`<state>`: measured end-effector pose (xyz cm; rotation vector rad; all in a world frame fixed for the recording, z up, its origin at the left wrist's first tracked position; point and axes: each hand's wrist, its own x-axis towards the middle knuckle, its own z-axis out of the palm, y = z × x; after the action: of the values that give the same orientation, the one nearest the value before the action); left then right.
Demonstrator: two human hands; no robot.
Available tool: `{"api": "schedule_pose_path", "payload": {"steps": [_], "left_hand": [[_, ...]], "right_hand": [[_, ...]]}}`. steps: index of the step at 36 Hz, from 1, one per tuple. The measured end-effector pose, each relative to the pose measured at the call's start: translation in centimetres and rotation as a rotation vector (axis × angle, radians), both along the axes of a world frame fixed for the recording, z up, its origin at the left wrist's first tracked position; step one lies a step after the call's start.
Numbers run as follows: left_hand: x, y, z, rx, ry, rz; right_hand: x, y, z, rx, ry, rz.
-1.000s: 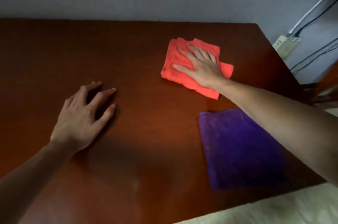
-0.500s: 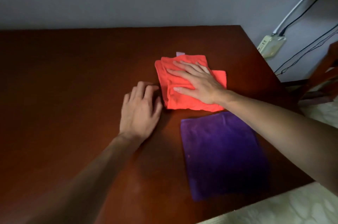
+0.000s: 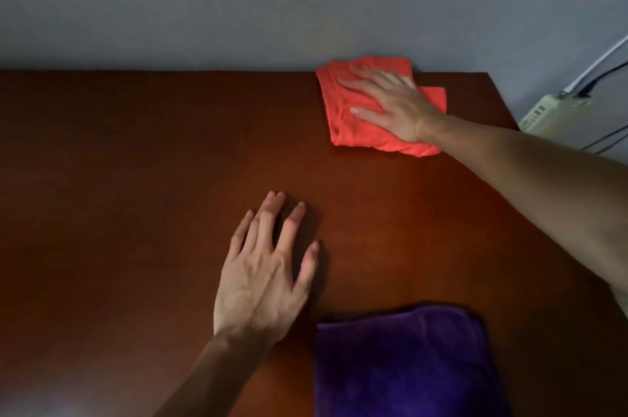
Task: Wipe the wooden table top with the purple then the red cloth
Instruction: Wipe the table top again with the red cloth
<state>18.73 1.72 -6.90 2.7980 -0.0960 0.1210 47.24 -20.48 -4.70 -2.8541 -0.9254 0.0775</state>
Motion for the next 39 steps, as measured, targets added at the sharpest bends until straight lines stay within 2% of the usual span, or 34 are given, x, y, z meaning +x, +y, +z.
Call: {"api": "schedule_pose_path", "payload": {"steps": [5, 11, 14, 23, 28, 31, 34, 39], "left_hand": [[0.0, 0.0, 0.1, 0.026, -0.005, 0.005], [-0.1, -0.2, 0.2, 0.022, -0.028, 0.019], [-0.1, -0.3, 0.2, 0.018, -0.020, 0.026], [-0.6, -0.7, 0.8, 0.057, 0.048, 0.029], [0.8, -2.4, 2.3, 0.130, 0.057, 0.085], [2.5, -3.8, 2.7, 0.126, 0.013, 0.016], [4.2, -5.2, 2.0, 0.106, 0.049, -0.086], [5.1, -6.5, 0.2, 0.082, 0.034, -0.088]], "right_hand": [[0.0, 0.0, -0.1, 0.073, -0.016, -0.059], [-2.3, -1.0, -1.2, 0.127, -0.050, -0.433], [-5.4, -2.4, -1.3, 0.133, -0.050, -0.500], [-18.2, -9.1, -1.9, 0.135, -0.119, -0.427], [-23.2, -13.3, -2.3, 0.148, -0.138, -0.301], [-23.0, -14.1, -2.5, 0.158, -0.145, -0.249], [-21.5, -14.5, -2.1, 0.155, -0.135, -0.116], [-15.1, -16.4, -1.4, 0.134, -0.044, 0.125]]}}
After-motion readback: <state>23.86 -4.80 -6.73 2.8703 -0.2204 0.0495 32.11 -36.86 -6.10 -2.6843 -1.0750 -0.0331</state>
